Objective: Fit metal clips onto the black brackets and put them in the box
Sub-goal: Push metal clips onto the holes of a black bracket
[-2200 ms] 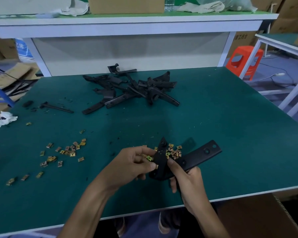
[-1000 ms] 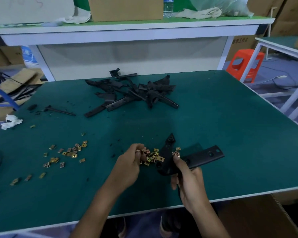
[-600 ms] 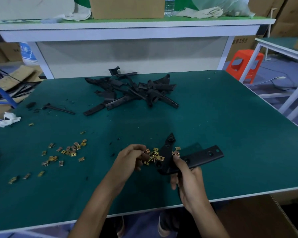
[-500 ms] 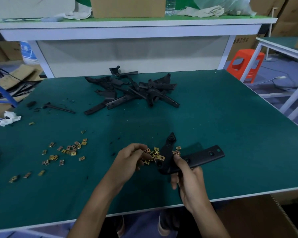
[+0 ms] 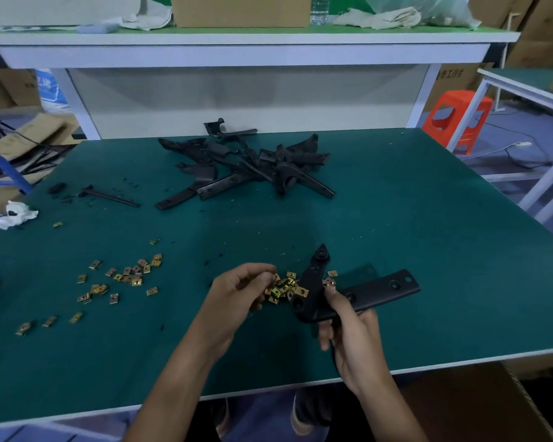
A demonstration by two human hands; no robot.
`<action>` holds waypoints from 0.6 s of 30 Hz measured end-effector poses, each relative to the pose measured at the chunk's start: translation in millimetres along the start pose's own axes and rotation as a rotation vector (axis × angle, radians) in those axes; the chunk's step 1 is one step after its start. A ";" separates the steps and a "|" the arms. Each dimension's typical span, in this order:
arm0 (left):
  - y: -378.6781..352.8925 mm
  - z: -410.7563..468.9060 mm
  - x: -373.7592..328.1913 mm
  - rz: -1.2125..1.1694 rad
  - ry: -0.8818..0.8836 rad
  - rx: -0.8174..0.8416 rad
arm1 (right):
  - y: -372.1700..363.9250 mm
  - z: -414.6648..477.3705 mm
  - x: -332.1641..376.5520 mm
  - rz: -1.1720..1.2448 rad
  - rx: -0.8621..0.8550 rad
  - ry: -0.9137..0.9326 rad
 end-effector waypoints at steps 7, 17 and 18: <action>-3.3 2.2 6.9 -0.046 0.063 -0.003 | -1.2 0.5 -0.4 0.011 0.005 0.008; -6.8 2.3 3.6 -0.195 0.079 -0.020 | -1.6 -0.2 1.0 0.000 0.017 0.009; -7.0 2.8 2.8 -0.215 0.076 -0.024 | -1.6 0.0 1.0 0.007 0.017 0.007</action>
Point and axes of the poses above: each hand's wrist, its own z-axis towards the middle knuckle, its own y-axis out of the back of the hand, x = y × z, the point moved 1 cm from there along z, towards the middle knuckle, and after that the axes turned 2 degrees about -x, right-handed, at the moved point
